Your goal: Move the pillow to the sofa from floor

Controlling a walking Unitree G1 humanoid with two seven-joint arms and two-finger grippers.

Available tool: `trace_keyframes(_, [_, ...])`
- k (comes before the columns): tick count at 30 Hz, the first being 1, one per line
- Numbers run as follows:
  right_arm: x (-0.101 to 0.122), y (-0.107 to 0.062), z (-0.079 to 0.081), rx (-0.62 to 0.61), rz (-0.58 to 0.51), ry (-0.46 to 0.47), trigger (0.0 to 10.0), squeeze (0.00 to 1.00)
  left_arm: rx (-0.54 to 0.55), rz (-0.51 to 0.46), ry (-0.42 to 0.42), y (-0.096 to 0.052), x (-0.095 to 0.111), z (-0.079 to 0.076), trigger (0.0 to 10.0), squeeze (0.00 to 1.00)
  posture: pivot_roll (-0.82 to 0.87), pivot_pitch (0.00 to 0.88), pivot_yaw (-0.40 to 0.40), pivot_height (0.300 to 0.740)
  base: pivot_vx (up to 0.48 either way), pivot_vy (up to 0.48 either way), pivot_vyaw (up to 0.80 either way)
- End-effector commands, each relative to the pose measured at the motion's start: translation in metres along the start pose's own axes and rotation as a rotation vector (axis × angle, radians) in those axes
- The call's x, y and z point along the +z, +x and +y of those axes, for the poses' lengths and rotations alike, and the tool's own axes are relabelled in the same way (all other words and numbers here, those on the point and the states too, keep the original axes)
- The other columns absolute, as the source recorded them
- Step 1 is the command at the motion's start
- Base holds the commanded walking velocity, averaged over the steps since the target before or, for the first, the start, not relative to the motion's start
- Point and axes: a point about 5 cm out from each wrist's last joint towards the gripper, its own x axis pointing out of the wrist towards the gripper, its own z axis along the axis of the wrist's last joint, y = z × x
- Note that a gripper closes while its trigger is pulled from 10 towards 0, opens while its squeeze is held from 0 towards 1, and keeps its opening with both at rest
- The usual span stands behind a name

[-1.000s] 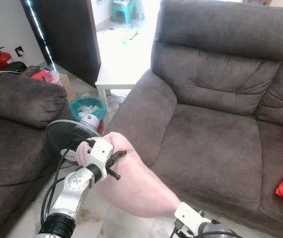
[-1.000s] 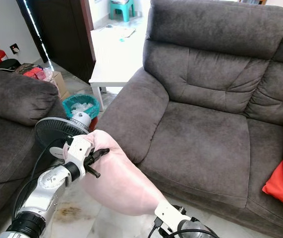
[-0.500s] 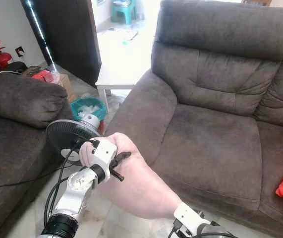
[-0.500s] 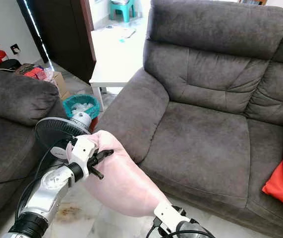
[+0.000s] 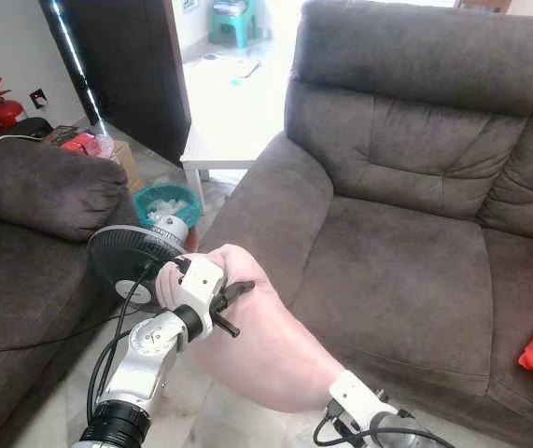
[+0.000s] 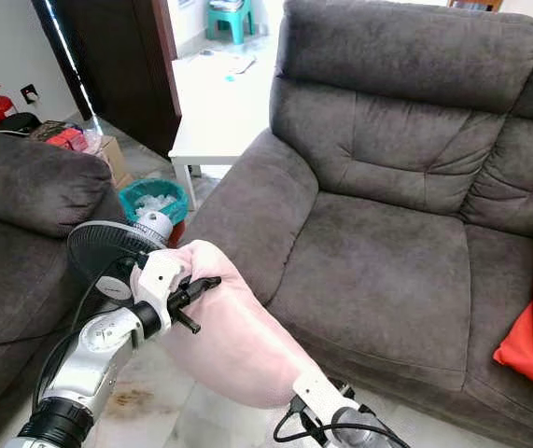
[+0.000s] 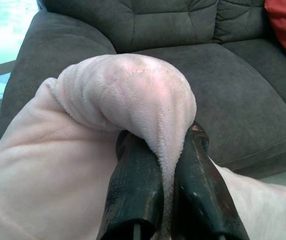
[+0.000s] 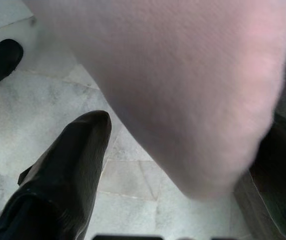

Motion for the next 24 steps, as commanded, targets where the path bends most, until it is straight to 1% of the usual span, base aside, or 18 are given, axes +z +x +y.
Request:
trace_keyframes(1, [-0.0019, 0.0000, 0.0016, 0.001, 0.008, 0.015, 9.6, 0.00, -0.012, -0.105, 0.037, 0.0049, 0.0272, 0.0021, 10.0, 0.00, 0.12, 0.011, -0.007, 0.740, 0.000, 0.000, 0.00])
trace_keyframes(2, [-0.0026, -0.0003, 0.0013, -0.001, 0.008, 0.018, 4.3, 0.00, -0.012, -0.105, 0.037, 0.0050, 0.0275, 0.0021, 10.0, 0.00, 0.13, 0.011, -0.008, 0.740, 0.000, 0.000, 0.00])
trace_keyframes(3, [-0.0031, -0.0005, 0.0012, -0.002, 0.006, 0.021, 0.0, 0.00, -0.013, -0.105, 0.036, 0.0049, 0.0276, 0.0020, 10.0, 0.00, 0.13, 0.011, -0.008, 0.740, 0.000, 0.000, 0.00])
trace_keyframes(11, [-0.0026, -0.0002, 0.0023, 0.012, 0.008, 0.002, 0.0, 0.00, -0.019, -0.087, 0.046, 0.0036, 0.0243, 0.0011, 10.0, 0.00, 0.13, 0.011, -0.007, 0.740, 0.000, 0.000, 0.00])
trace_keyframes(14, [-0.0024, -0.0003, 0.0021, 0.012, 0.001, 0.036, 0.0, 0.00, -0.016, -0.087, 0.045, 0.0038, 0.0243, 0.0011, 10.0, 0.00, 0.13, 0.011, -0.007, 0.740, 0.000, 0.000, 0.00])
trace_keyframes(24, [-0.0007, -0.0001, 0.0009, 0.011, -0.001, 0.024, 0.0, 0.00, -0.012, -0.083, 0.048, 0.0041, 0.0244, 0.0024, 10.0, 0.00, 0.12, 0.007, -0.007, 0.740, 0.000, 0.000, 0.00])
